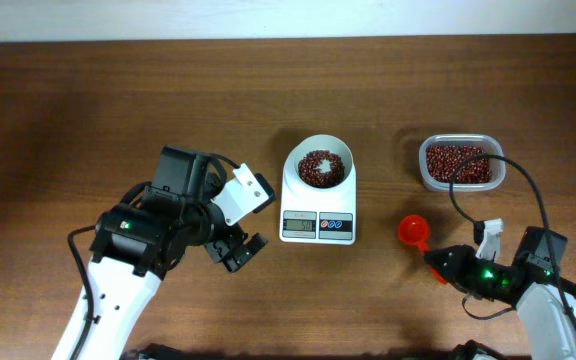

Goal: Scoop and weigh 50g on scale
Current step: 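Lower the orange scoop onto the table right of the scale and release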

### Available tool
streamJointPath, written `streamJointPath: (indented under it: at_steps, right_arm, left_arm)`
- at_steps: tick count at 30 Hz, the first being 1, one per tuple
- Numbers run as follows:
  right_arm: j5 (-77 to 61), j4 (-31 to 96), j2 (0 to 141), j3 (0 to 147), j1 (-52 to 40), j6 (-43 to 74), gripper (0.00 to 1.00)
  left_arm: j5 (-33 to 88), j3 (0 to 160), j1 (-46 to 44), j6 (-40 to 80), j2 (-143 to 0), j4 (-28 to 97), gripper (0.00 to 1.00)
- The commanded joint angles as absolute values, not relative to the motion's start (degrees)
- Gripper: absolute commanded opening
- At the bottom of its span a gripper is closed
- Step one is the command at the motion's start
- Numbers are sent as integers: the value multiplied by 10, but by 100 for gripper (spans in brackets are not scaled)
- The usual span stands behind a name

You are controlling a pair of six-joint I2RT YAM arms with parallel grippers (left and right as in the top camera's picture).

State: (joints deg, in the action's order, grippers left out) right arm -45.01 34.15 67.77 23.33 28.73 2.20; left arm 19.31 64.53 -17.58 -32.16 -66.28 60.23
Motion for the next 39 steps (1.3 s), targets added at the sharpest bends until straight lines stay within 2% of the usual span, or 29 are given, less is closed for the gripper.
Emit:
streamJointPath:
  at_steps: [1, 3, 8, 12, 14, 19, 21, 22, 23, 25, 27, 33, 39]
  right_arm:
    - [-428, 340, 677, 227, 289, 24, 30]
    - [-428, 330, 677, 227, 289, 24, 37]
    - [-366, 315, 677, 227, 289, 28, 38]
    - [-307, 319, 677, 227, 289, 100, 37]
    - [-267, 327, 677, 227, 289, 136, 50]
    - [-265, 306, 676, 232, 289, 138, 54]
    - [-316, 307, 668, 261, 289, 134, 66]
    - [-384, 308, 660, 280, 289, 104, 91]
    - [-434, 308, 653, 294, 289, 92, 99]
    - [-542, 308, 637, 324, 289, 93, 99]
    - [-574, 308, 632, 331, 289, 121, 99]
    - [-487, 309, 642, 331, 289, 121, 99]
    - [-486, 311, 642, 331, 289, 121, 99]
  left_arm:
    - [199, 654, -173, -333, -662, 601, 99]
    - [199, 654, -173, -333, -662, 601, 99]
    - [199, 654, -173, -333, -662, 601, 99]
    - [199, 654, -173, -333, -662, 601, 99]
    - [199, 654, -173, -333, -662, 601, 99]
    - [199, 654, -173, -333, -662, 601, 99]
    - [199, 654, -173, -333, -662, 601, 99]
    - [199, 654, -173, -333, -662, 601, 99]
    - [199, 654, -173, -333, -662, 601, 99]
    - [199, 654, -173, -333, -662, 601, 99]
    - [199, 654, -173, -333, -662, 601, 99]
    - [199, 654, -173, -333, -662, 601, 99]
    - [199, 654, -173, -333, -662, 601, 99]
